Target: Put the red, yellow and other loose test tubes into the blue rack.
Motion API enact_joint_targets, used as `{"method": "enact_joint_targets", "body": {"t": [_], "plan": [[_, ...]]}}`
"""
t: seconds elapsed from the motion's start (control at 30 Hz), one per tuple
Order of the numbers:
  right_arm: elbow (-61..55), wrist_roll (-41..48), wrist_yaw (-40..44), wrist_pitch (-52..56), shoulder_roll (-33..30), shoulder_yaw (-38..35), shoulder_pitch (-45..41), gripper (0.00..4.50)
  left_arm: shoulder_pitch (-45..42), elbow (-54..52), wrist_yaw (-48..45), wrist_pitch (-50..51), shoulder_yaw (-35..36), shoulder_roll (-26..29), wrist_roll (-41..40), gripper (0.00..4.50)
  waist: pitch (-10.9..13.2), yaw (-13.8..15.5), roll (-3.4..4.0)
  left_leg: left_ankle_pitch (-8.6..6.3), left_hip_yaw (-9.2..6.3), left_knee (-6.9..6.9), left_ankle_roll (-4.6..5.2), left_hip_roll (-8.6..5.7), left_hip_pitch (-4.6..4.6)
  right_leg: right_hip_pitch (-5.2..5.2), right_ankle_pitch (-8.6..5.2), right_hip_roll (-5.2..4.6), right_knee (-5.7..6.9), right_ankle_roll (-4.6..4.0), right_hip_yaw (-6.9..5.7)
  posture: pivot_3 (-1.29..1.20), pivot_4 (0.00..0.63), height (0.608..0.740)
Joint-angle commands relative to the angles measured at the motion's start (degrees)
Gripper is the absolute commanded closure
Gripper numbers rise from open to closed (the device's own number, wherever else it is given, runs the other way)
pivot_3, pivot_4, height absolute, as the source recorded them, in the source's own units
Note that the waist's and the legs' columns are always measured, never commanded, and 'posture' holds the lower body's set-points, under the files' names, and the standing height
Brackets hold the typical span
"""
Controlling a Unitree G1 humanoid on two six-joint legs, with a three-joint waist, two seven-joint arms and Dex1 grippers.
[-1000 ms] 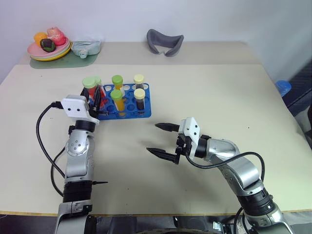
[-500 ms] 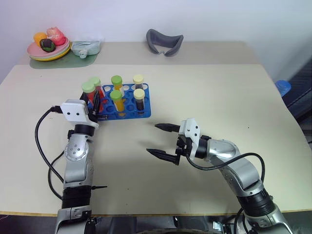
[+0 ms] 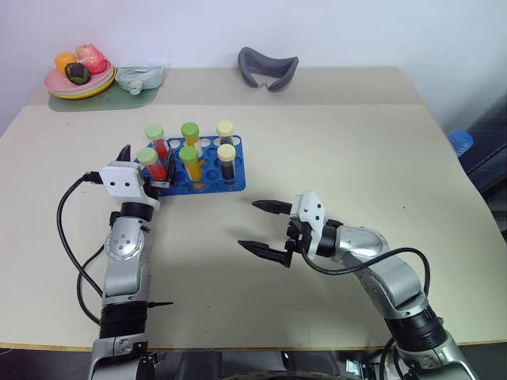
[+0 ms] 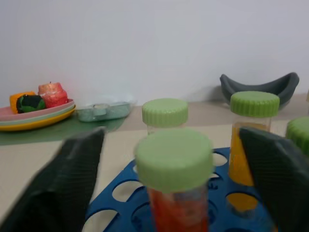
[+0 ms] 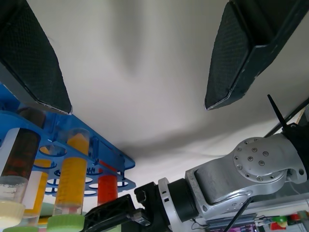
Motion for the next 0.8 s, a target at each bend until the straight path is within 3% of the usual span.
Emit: {"method": "enact_joint_targets", "body": {"t": [0.03,0.27,0.4,0.57,0.8], "plan": [[-1.25,0.89,-0.89,-1.22,0.78,-1.63,0.13,0.00,2.36,-7.79,-1.41,2.71,2.71,2.05,-3.75,0.23,0.00,-0.02,0.00,0.00,0.00,0.00,0.00,0.00,0.00,0.00,0.00,0.00,0.00,0.00,0.00,0.00,0.150,0.740],[0.60,0.53,-0.91,-1.70,-3.74,-7.95,0.42,0.00,13.27,-19.39,-9.07,12.15,10.56,11.57,-13.57,0.23,0.01,0.06,0.02,0.00,0.00,-0.02,0.00,0.02,0.00,0.00,-0.01,0.00,0.00,0.00,0.00,0.00,0.150,0.740],[0.89,0.94,-1.71,-0.56,-8.30,-14.33,2.24,0.00,23.83,-18.66,-15.19,13.15,18.11,16.80,-15.15,0.23,0.01,-0.01,0.02,-0.01,0.01,-0.04,0.01,0.01,0.00,0.01,-0.01,0.00,-0.02,-0.01,0.00,0.00,0.150,0.740],[4.79,0.38,-1.03,-2.18,-13.74,-21.06,4.99,0.00,31.71,-18.54,-18.45,13.17,20.69,17.27,-15.78,0.23,0.02,0.22,0.02,-0.04,0.06,-0.05,0.06,0.01,0.01,0.03,-0.02,0.00,-0.11,-0.03,0.03,0.00,0.150,0.740],[9.91,-0.72,-1.55,-3.70,-14.87,-23.43,3.43,0.00,32.28,-17.26,-19.78,12.22,18.98,15.95,-13.99,0.23,0.01,-0.04,0.01,-0.04,0.07,-0.05,0.07,0.02,0.04,0.08,-0.02,0.01,-0.12,-0.03,0.03,0.00,0.150,0.740]]}}
